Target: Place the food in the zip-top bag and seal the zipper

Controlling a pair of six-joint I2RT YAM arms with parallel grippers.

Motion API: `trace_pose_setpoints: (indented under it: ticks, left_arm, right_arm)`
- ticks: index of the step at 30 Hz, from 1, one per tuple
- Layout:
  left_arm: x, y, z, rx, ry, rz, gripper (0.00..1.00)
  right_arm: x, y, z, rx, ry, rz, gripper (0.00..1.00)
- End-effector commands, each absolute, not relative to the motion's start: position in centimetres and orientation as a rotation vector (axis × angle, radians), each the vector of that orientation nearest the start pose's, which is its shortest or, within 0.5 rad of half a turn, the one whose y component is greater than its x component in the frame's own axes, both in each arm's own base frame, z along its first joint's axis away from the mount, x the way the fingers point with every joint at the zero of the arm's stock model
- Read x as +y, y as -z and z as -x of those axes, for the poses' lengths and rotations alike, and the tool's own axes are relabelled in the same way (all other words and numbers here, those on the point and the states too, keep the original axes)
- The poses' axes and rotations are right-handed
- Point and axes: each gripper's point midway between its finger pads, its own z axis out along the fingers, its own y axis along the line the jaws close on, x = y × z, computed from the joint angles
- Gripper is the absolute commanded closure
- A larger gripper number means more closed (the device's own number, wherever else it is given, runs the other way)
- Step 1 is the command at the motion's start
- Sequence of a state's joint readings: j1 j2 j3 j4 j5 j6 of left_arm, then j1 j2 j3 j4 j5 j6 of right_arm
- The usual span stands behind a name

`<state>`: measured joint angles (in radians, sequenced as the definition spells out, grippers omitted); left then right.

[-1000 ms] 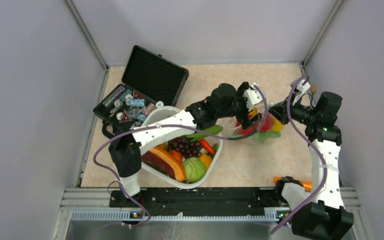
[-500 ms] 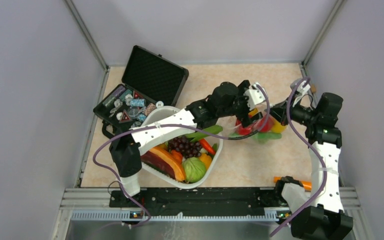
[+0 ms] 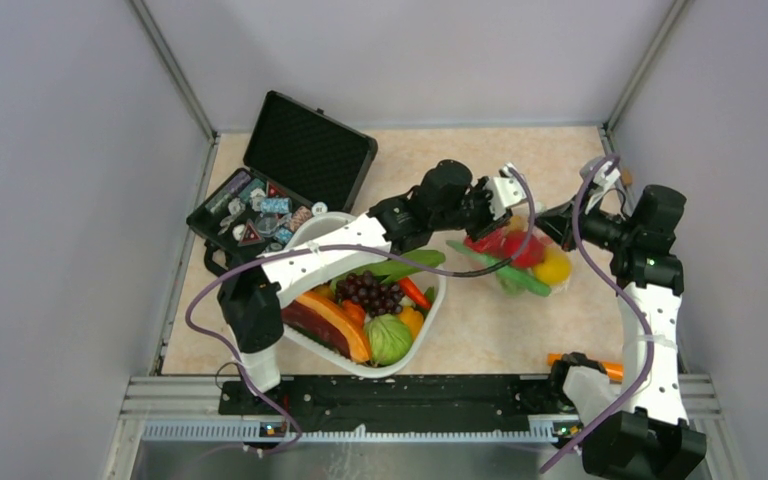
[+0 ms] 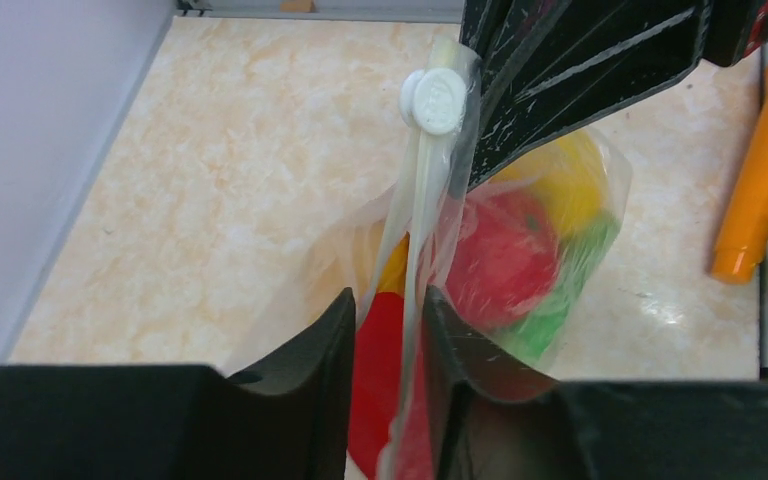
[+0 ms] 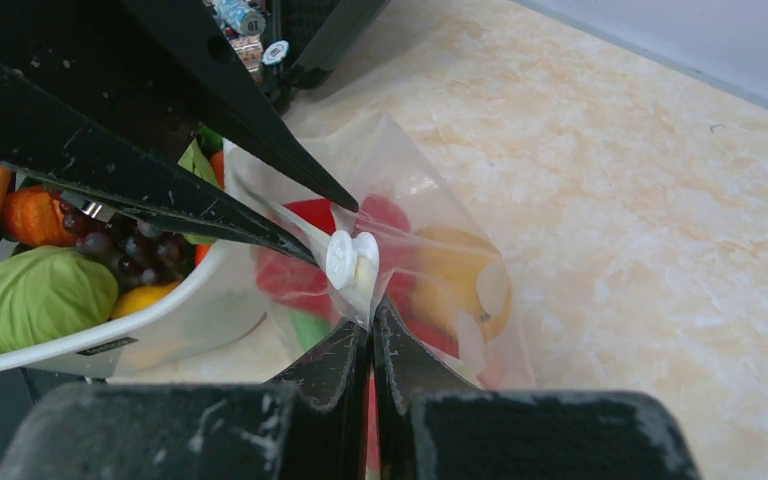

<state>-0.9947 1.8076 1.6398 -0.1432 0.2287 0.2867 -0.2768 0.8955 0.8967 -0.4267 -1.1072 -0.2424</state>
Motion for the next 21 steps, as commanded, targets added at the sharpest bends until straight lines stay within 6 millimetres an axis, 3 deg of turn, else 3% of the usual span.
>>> trace_pose_setpoints:
  ticks: [1,3,5,7,9,10,11,17,21]
  left_arm:
    - [-48.1,-28.8,-28.0,1.419,0.746,-1.273,0.76]
    - [-48.2,-29.1,-28.2,1.416,0.754,-1.272,0.81]
    - [-48.1,-29.2,-28.7,1.427,0.746,-1.271,0.62]
    - [-48.0,-29.1,-29.0,1.435,0.747,-1.282,0.52]
    - [-47.8,-29.0,-29.3,1.437,0.747,-1.289,0.13]
    - [-47.6,-29.0,-29.4,1.435,0.748,-1.291,0.05]
    - [-47.5,-29.2,-29.5,1.433,0.751,-1.29,0.02]
    - [-46.8,-30.7,-28.5,1.344,0.87,-1.353,0.01]
    - [-46.2,-30.1,-27.6,1.296,0.932,-1.446,0.01]
  right_arm:
    - [9.0,-29.5,-26.3,1.611,-0.723,0.737,1.0]
    - [9.2,-29.3,-26.1,1.613,-0.731,0.755,1.0]
    - [9.4,-28.9,-25.8,1.611,-0.729,0.777,1.0]
    - [9.7,-28.6,-25.4,1.609,-0.733,0.801,1.0]
    - [10.0,-28.6,-25.1,1.6,-0.739,0.824,1.0]
    - [10.1,-28.6,-25.0,1.599,-0.738,0.831,1.0]
    - [10.1,-28.7,-25.0,1.599,-0.739,0.833,1.0]
    - [10.1,-28.8,-24.9,1.588,-0.729,0.845,1.0]
    - [10.1,-29.1,-24.9,1.581,-0.727,0.851,1.0]
